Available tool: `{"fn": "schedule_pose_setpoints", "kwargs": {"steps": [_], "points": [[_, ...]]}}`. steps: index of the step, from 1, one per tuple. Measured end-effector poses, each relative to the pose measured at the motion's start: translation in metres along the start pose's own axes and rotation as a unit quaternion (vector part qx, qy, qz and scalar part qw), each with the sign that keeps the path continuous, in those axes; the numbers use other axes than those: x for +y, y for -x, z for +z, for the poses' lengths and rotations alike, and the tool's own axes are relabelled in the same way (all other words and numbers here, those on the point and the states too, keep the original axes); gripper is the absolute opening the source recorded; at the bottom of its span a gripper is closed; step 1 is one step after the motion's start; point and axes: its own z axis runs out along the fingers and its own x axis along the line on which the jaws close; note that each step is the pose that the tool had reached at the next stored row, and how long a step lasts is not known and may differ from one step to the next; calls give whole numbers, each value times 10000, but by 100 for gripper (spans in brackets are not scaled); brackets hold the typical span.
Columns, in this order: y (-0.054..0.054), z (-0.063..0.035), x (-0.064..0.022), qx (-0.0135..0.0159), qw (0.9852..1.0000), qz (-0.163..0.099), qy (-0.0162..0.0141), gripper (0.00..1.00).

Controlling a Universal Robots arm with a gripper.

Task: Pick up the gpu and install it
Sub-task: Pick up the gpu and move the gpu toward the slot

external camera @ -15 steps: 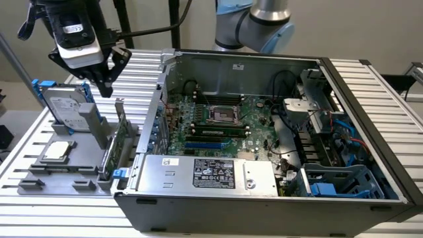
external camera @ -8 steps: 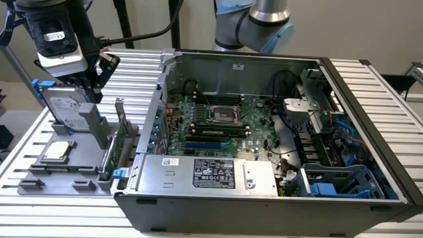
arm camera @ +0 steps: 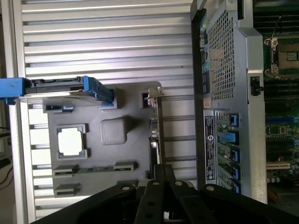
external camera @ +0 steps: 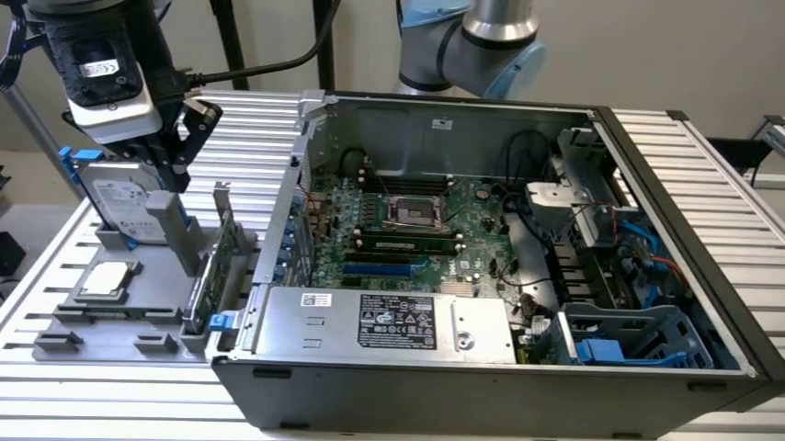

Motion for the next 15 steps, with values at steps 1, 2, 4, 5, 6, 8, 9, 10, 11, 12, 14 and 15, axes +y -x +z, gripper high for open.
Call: {"fn": "schedule_pose_setpoints", "kwargs": {"steps": [1, 2, 4, 5, 6, 8, 9, 10, 11, 12, 14, 15], "points": [[0, 0, 0, 0, 10000, 0, 0, 11], [0, 0, 0, 0, 10000, 0, 0, 11], [0, 0, 0, 0, 10000, 0, 0, 11], [0, 0, 0, 0, 10000, 0, 0, 11], [0, 0, 0, 0, 10000, 0, 0, 12], [0, 0, 0, 0, 10000, 0, 0, 18], [0, 0, 0, 0, 10000, 0, 0, 18], [0, 0, 0, 0, 10000, 0, 0, 24], [0, 0, 0, 0, 10000, 0, 0, 30], [0, 0, 0, 1, 10000, 0, 0, 30], [0, 0, 0, 0, 10000, 0, 0, 42], [0, 0, 0, 0, 10000, 0, 0, 42]]}}
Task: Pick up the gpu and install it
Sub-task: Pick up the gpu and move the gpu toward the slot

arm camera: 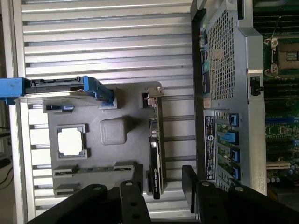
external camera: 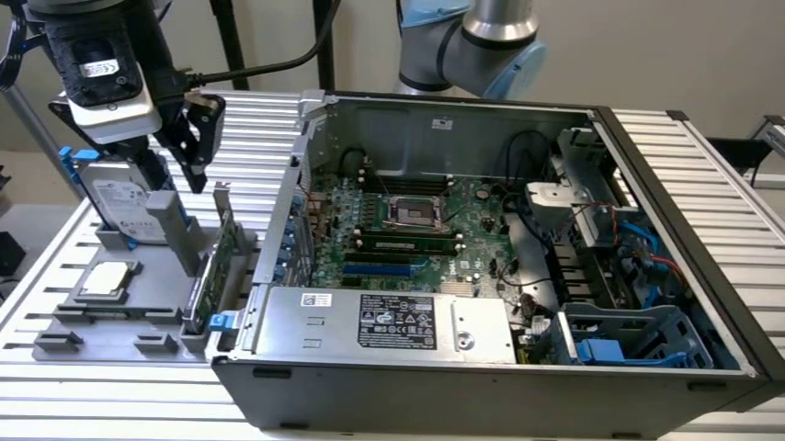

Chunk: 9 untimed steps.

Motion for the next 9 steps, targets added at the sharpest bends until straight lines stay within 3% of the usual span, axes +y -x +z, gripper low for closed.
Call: {"fn": "schedule_pose_setpoints", "kwargs": {"steps": [1, 9], "points": [[0, 0, 0, 0, 10000, 0, 0, 48], [-16, 129, -27, -7, 10000, -4, 0, 48]]}}
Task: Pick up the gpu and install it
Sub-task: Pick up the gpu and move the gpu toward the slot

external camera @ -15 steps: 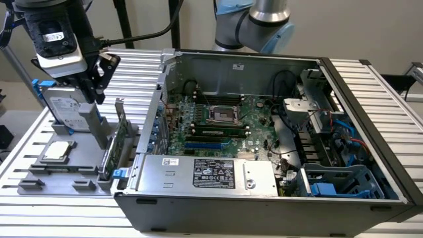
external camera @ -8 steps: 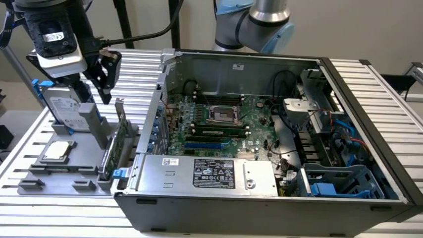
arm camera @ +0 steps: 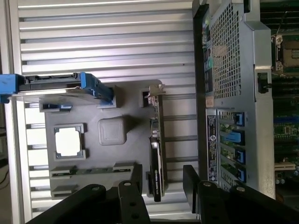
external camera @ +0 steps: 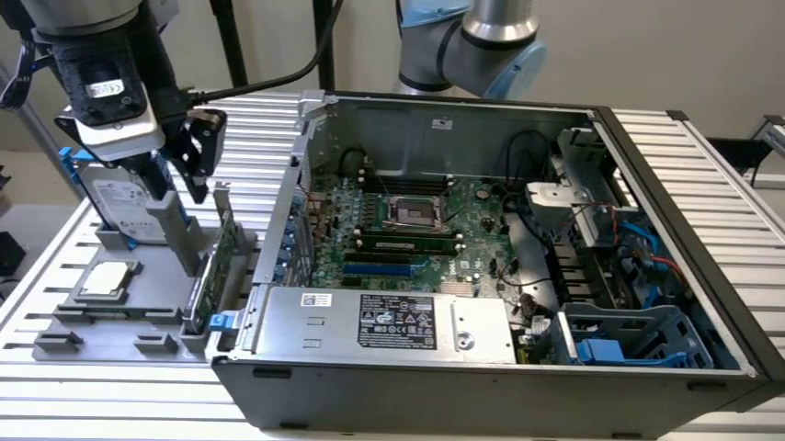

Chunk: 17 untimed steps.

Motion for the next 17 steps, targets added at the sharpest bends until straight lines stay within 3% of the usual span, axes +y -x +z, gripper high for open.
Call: {"fn": "schedule_pose_setpoints", "kwargs": {"steps": [11, 17], "points": [[6, 195, -147, -1, 10000, -1, 1, 48], [41, 301, -167, 0, 10000, -1, 0, 48]]}}
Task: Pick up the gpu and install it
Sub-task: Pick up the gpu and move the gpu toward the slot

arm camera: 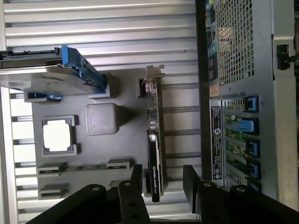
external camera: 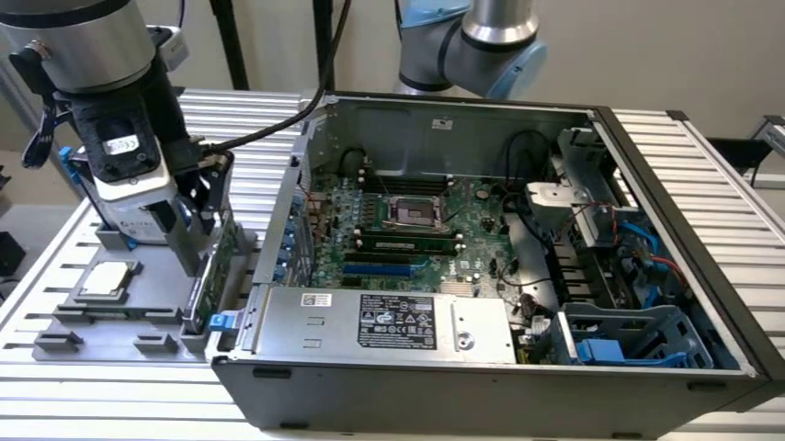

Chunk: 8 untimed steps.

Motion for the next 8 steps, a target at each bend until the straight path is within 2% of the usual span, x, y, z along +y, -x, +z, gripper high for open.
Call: {"fn": "schedule_pose_setpoints", "kwargs": {"steps": [8], "points": [[23, 146, -5, 0, 10000, 0, 0, 48]]}}
